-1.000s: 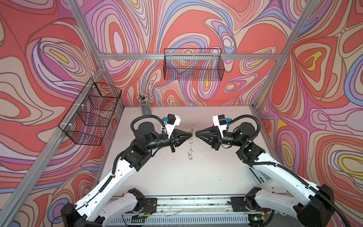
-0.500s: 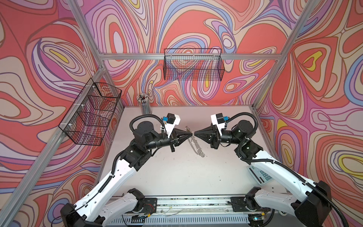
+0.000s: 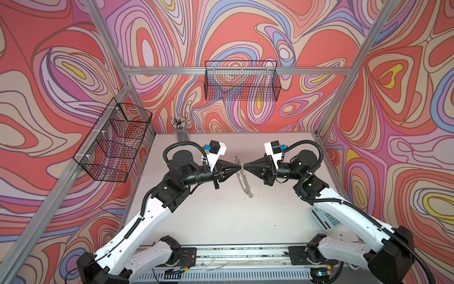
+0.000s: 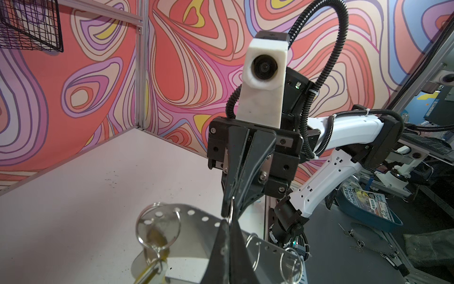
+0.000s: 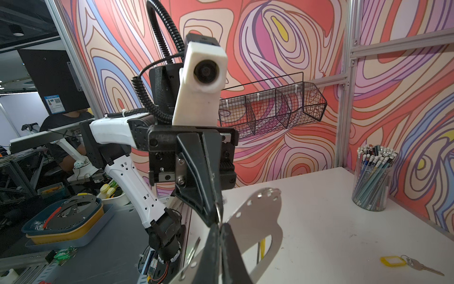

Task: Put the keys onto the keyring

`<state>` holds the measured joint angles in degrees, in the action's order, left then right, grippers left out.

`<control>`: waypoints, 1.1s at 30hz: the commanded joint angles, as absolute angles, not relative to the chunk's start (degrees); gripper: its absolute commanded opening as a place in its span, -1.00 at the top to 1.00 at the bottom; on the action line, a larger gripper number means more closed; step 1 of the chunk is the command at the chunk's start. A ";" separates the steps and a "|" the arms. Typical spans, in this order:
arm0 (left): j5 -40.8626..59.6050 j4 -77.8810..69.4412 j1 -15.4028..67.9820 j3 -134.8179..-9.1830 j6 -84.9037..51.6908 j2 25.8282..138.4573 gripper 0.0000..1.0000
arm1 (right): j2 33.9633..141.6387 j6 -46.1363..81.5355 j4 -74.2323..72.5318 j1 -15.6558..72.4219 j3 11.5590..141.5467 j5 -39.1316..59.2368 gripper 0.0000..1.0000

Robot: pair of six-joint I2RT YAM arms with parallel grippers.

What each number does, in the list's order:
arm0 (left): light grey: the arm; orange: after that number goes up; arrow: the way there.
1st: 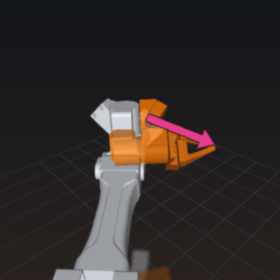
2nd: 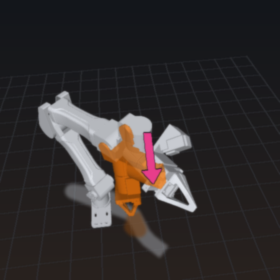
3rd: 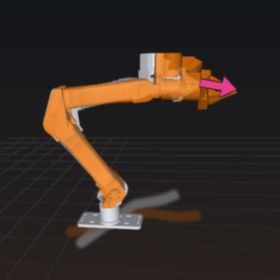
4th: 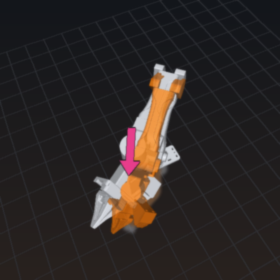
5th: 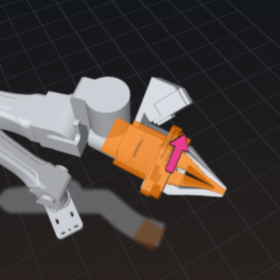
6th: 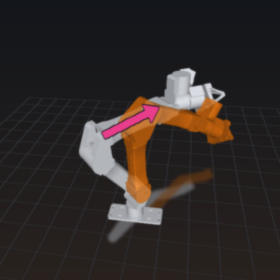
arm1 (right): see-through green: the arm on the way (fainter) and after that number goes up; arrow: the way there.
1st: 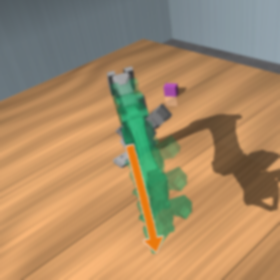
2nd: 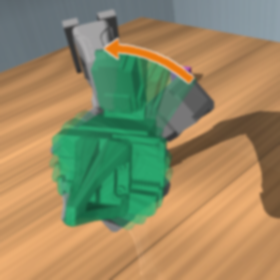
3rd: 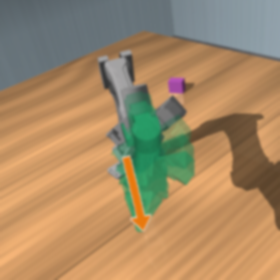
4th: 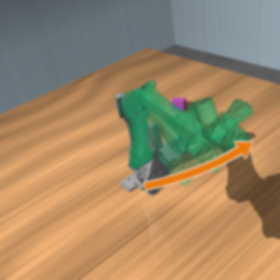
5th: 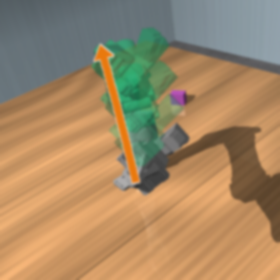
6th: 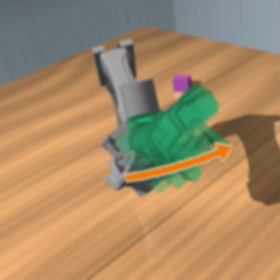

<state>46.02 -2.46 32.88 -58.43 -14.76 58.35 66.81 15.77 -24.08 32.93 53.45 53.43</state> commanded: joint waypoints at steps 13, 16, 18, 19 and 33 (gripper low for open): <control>48.62 -6.81 33.32 -59.41 -16.88 60.04 0.85 | 67.92 18.99 -30.78 33.49 52.56 55.68 1.00; 47.92 -6.54 33.34 -59.21 -16.44 59.20 0.81 | 67.80 18.27 -29.82 33.49 52.43 55.29 1.00; 47.90 -6.25 33.32 -59.15 -16.17 58.88 0.86 | 67.70 18.24 -29.85 33.51 52.12 54.94 1.00; 48.14 -6.18 33.31 -59.14 -16.17 58.97 0.90 | 67.68 18.28 -29.88 33.49 52.14 55.07 1.00; 47.79 -4.49 33.35 -59.23 -15.14 58.62 1.00 | 67.32 16.87 -27.67 33.51 52.30 54.40 1.00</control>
<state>47.18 -4.49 32.91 -58.48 -16.27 59.29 67.72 17.67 -28.58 32.86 52.80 54.59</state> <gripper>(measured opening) 0.058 0.047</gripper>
